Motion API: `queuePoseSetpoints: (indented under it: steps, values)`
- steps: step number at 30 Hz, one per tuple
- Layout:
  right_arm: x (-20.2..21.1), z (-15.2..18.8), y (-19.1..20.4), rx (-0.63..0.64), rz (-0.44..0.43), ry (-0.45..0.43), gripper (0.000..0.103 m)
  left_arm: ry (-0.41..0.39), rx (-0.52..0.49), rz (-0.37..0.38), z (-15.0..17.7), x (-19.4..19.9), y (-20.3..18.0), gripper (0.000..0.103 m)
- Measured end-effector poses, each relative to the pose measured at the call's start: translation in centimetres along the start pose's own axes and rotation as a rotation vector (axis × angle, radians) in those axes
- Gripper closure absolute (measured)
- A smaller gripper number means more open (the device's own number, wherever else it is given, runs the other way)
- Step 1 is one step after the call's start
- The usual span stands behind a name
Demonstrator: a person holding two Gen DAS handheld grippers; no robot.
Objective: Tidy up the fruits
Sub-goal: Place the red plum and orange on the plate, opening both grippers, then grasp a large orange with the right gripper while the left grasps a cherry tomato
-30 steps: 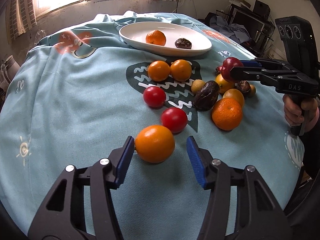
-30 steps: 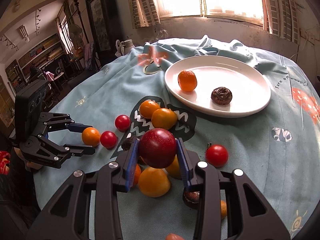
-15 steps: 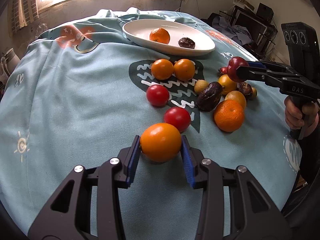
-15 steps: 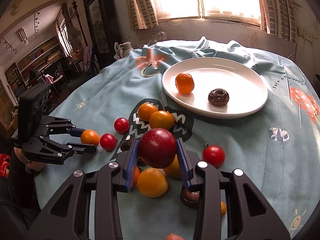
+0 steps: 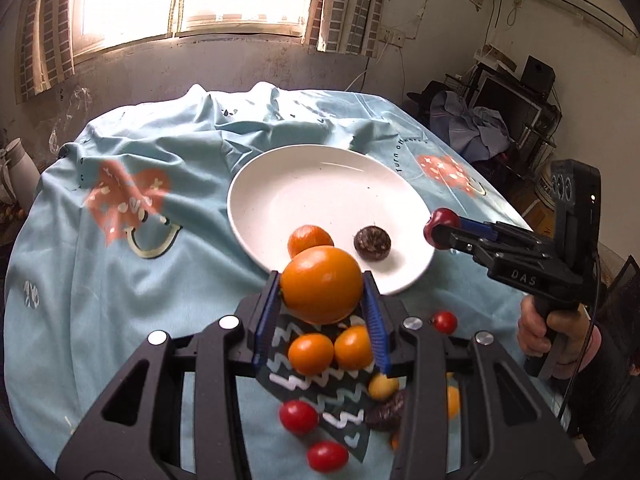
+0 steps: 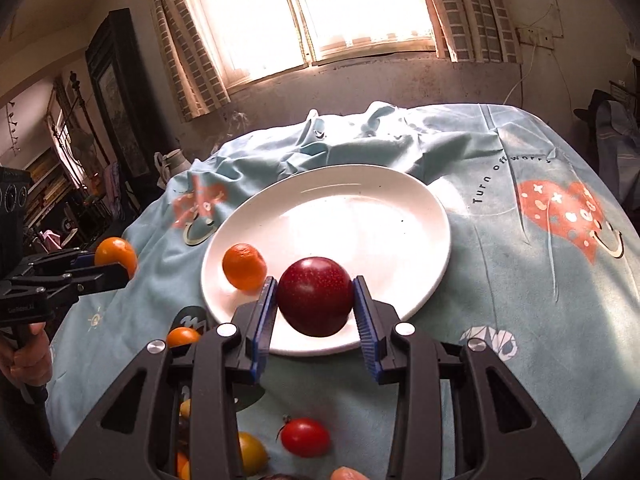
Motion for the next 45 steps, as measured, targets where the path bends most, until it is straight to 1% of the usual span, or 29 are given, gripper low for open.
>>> queuePoseSetpoints:
  steps: [3,6,11,15,16,17,18,19,22,24,25,27,30,31,33,34,36,38,41,43,45]
  values:
    - [-1.8,-0.8,-1.3,-0.017,0.029,0.027,0.065,0.024,0.026,-0.072,-3.4,-3.0,0.6,0.063]
    - [-2.9,-1.2,-2.0,-0.019,0.034,0.05,0.065,0.048,0.066,-0.121,-5.4,-5.6,1.8,0.063]
    - [-3.9,-1.4,-1.9,-0.002,0.038,0.071,0.065,0.099,0.096,-0.169,-6.4,-8.6,2.9,0.063]
    - [-4.4,-1.4,-1.7,0.006,0.035,0.087,0.065,0.112,0.113,-0.194,-6.5,-9.4,3.3,0.062]
    - [-4.5,-1.4,-1.7,0.006,0.032,0.091,0.061,0.11,0.114,-0.212,-6.5,-9.4,3.3,0.062]
    - [-4.4,-1.4,-1.6,0.008,0.031,0.09,0.059,0.101,0.112,-0.24,-6.5,-9.1,3.3,0.049]
    - [-4.2,-1.4,-1.6,0.008,0.038,0.085,0.056,0.084,0.111,-0.269,-6.4,-8.6,3.2,0.033]
    - [-3.9,-1.5,-1.6,0.01,0.04,0.075,0.056,0.062,0.109,-0.295,-6.3,-8.0,3.1,0.03]
    - [-2.3,-1.6,-1.0,0.013,0.029,0.049,0.056,0.034,0.093,-0.317,-5.4,-6.0,2.3,0.027]
    - [-0.8,-1.3,-0.1,0.024,0.01,0.026,0.055,0.016,0.089,-0.342,-4.4,-4.7,1.8,0.021]
    - [-0.1,-1.0,0.5,0.036,0.005,0.013,0.053,0.006,0.084,-0.359,-3.9,-4.0,1.6,0.02]
    - [1.1,-0.1,1.9,0.072,0.008,-0.011,0.051,-0.013,0.067,-0.392,-2.5,-2.8,1.0,0.017]
    - [2.8,1.3,4.3,0.131,-0.003,-0.038,0.05,-0.032,0.051,-0.423,0.1,-1.2,0.1,0.012]
    - [3.3,2.0,5.1,0.157,-0.015,-0.045,0.05,-0.041,0.056,-0.416,1.1,-0.6,0.0,0.011]
    - [4.4,3.6,6.8,0.224,-0.031,-0.057,0.049,-0.08,0.075,-0.371,3.3,0.3,0.1,0.007]
    - [4.8,4.6,7.7,0.265,-0.037,-0.058,0.049,-0.091,0.084,-0.355,4.3,0.6,0.3,0.007]
    - [5.0,6.8,9.6,0.366,-0.063,-0.027,0.049,-0.081,0.093,-0.353,6.0,0.5,0.9,0.007]
    - [4.4,8.9,11.3,0.45,-0.091,0.041,0.049,-0.053,0.13,-0.344,7.3,0.1,1.9,0.007]
    - [3.8,11.3,13.5,0.559,-0.091,0.093,0.049,-0.036,0.178,-0.31,8.5,0.0,2.9,0.007]
    - [3.3,12.2,14.2,0.6,-0.09,0.12,0.049,-0.044,0.181,-0.323,8.9,0.3,3.2,0.007]
    - [2.8,12.7,14.4,0.616,-0.093,0.144,0.049,-0.055,0.185,-0.347,9.1,0.5,3.4,0.007]
Point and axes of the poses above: each gripper's, at about its wrist camera, not at the fingertips, and x roughly against the way its jaws point, y to its left, z to its underside, the point moved 5 cm from there along -x, roughly the way its jaws point, and after that the axes turned 13 degrees about y, right-handed, at the moved point
